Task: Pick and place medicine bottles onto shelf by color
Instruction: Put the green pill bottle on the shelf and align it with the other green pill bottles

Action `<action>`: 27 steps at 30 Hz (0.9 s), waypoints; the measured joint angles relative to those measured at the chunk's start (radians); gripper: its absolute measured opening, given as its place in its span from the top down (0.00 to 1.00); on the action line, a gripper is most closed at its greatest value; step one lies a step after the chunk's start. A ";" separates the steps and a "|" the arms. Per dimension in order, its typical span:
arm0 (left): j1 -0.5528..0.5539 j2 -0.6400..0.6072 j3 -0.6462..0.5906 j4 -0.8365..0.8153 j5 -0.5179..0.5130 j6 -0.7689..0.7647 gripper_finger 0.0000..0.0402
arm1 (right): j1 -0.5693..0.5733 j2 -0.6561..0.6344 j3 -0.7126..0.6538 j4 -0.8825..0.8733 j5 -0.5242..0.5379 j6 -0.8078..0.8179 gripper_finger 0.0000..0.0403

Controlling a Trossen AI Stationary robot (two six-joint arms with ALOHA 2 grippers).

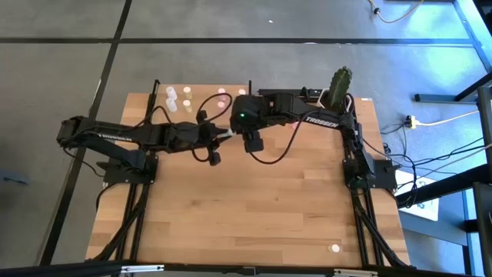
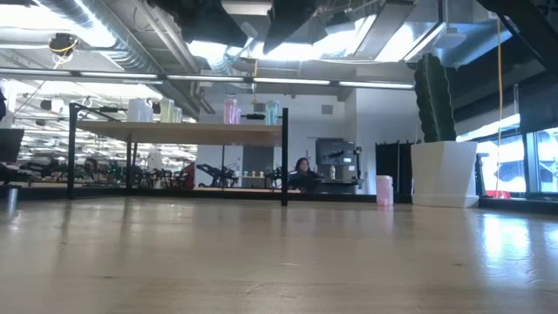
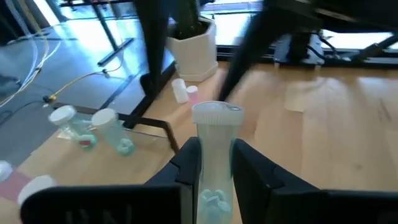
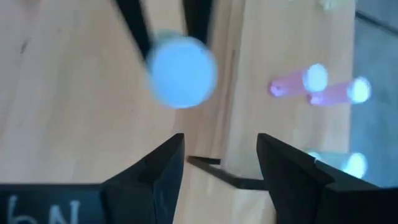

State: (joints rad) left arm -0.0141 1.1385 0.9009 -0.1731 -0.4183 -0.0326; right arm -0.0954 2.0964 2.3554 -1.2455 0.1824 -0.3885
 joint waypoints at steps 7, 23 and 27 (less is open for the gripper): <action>0.000 0.000 0.000 0.005 -0.055 -0.111 0.86 | 0.002 -0.002 0.000 -0.066 -0.004 0.072 0.49; 0.001 0.051 0.000 0.170 -0.123 -0.150 0.86 | 0.003 -0.180 0.002 -0.111 -0.009 0.204 0.49; 0.001 0.129 0.000 0.279 -0.123 -0.148 0.86 | 0.005 -0.214 0.002 -0.121 -0.010 0.214 0.49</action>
State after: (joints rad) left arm -0.0135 1.2672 0.9012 0.1057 -0.5408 -0.1803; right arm -0.0903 1.8825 2.3569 -1.3667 0.1722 -0.1742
